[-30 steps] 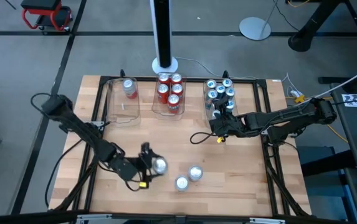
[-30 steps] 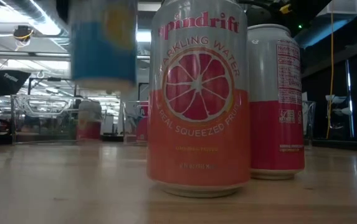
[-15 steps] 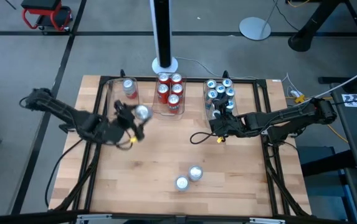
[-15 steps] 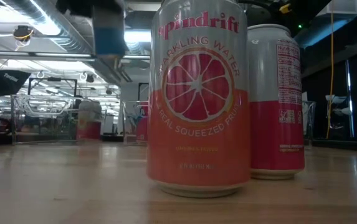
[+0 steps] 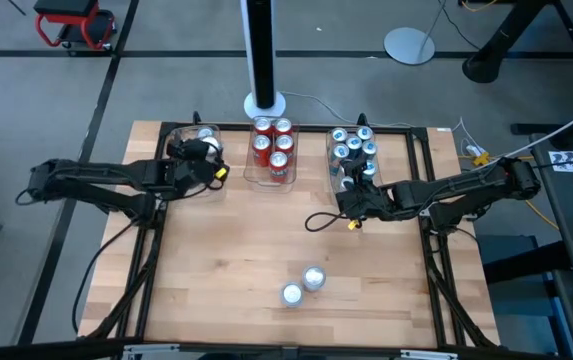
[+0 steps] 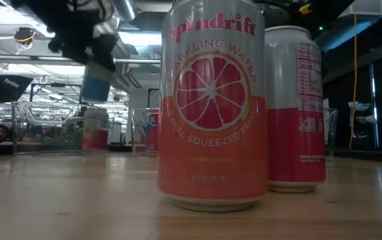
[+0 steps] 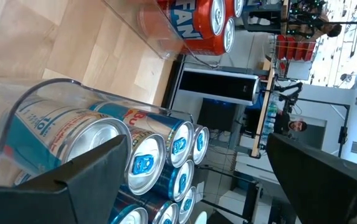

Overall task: Sort soda cans
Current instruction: Put the blue-white soda can into the top left transparent bin

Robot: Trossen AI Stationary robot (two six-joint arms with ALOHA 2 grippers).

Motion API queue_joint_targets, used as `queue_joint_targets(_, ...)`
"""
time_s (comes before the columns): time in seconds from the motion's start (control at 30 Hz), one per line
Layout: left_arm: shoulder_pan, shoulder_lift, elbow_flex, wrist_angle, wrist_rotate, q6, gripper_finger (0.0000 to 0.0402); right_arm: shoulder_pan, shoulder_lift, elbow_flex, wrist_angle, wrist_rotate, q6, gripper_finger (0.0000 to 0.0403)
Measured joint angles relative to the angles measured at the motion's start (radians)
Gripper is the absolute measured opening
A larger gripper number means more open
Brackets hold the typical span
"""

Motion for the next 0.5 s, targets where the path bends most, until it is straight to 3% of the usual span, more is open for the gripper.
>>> queue_joint_targets(0.27,0.104,0.0,-0.129,0.019,0.064,-0.144,0.0308,0.0,0.0,0.0,-0.003,0.0,0.0,0.038)
queue_joint_targets(0.5,0.156,0.0,-0.261,0.219,0.097,-0.155,0.0308,0.0,0.0,0.0,-0.001,0.0,0.0,0.038)
